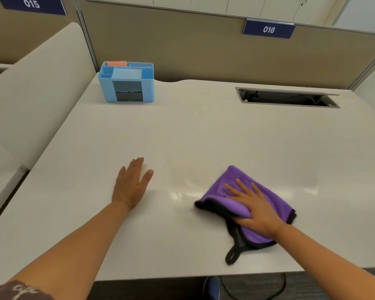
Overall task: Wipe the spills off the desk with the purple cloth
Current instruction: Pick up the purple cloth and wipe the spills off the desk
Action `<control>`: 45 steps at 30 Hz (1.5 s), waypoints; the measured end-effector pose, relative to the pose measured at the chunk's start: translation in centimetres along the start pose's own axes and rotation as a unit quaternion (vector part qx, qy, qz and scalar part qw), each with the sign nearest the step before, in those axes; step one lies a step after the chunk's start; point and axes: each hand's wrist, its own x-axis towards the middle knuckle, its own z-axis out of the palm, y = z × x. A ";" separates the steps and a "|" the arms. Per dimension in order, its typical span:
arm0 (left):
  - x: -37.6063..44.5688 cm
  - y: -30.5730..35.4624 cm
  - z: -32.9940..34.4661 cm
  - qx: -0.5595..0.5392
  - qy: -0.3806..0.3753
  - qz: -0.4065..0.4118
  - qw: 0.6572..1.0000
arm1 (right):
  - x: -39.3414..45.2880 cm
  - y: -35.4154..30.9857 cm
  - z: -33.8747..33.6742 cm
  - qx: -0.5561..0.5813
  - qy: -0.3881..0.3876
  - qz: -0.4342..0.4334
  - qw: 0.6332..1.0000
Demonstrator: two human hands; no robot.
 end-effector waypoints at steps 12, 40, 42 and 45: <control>-0.4 1.1 -0.2 -0.083 0.014 -0.021 0.996 | 14.9 2.1 -1.1 -0.061 0.077 0.388 0.916; 0.9 1.1 0.7 0.092 -0.011 0.032 0.995 | 9.8 1.6 -0.6 -0.048 0.100 0.466 0.878; 0.9 0.6 0.7 0.072 -0.004 0.025 0.997 | 12.5 -2.3 0.7 -0.060 0.082 0.394 0.913; 1.3 0.1 0.7 -0.015 0.012 -0.014 1.000 | 13.7 -8.4 3.1 -0.061 0.062 0.274 0.958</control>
